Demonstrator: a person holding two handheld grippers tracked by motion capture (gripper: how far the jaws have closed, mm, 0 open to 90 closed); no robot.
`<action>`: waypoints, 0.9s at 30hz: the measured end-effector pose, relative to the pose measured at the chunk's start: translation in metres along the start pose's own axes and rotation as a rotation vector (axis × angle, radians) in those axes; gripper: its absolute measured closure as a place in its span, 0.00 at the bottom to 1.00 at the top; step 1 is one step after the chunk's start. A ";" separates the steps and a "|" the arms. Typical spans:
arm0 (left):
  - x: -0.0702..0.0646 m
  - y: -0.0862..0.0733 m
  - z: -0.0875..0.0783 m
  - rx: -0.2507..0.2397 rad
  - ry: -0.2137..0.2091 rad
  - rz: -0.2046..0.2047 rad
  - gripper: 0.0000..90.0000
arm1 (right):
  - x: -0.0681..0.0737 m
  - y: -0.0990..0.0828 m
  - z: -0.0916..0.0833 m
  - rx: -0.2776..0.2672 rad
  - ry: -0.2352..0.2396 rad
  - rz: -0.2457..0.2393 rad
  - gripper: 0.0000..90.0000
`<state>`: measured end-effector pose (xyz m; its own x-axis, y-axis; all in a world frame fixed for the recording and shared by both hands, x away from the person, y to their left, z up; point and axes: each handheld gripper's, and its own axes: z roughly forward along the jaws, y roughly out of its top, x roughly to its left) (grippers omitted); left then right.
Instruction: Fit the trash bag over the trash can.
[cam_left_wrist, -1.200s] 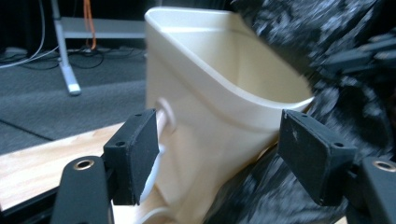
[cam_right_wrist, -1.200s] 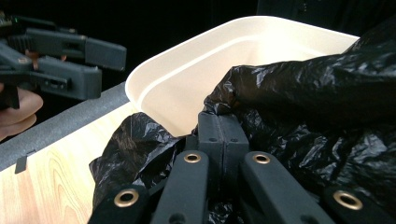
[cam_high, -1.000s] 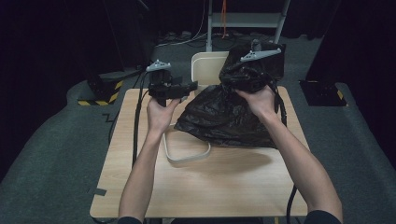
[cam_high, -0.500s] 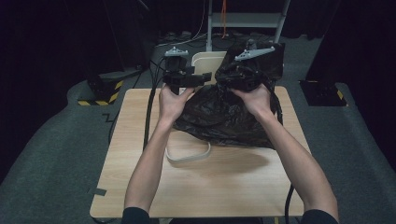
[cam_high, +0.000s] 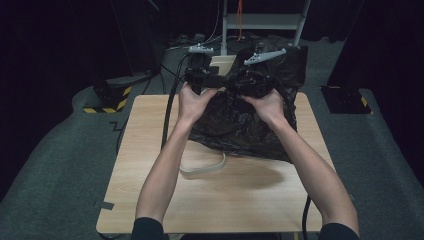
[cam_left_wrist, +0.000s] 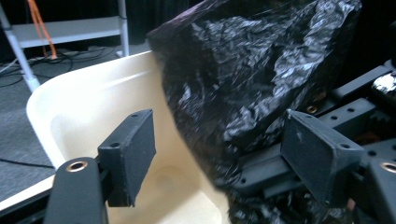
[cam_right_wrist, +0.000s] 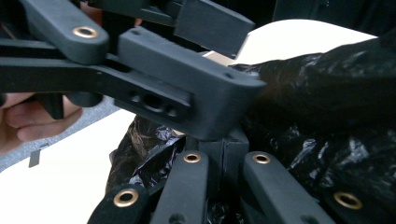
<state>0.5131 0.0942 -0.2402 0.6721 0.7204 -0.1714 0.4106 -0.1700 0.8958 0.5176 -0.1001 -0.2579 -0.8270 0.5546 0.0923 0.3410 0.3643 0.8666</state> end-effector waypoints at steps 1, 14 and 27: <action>0.000 0.000 0.001 -0.001 -0.003 -0.001 0.31 | 0.000 0.000 0.000 -0.002 0.004 0.001 1.00; -0.009 0.004 0.017 0.050 0.010 0.064 0.83 | 0.001 -0.001 0.000 -0.005 0.007 0.003 0.98; 0.004 -0.001 0.004 0.063 0.118 0.055 1.00 | 0.008 -0.002 -0.030 -0.037 -0.073 -0.030 0.64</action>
<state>0.5178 0.0944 -0.2434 0.6193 0.7820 -0.0696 0.4155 -0.2512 0.8742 0.4971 -0.1185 -0.2438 -0.8012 0.5976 0.0316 0.2989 0.3538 0.8863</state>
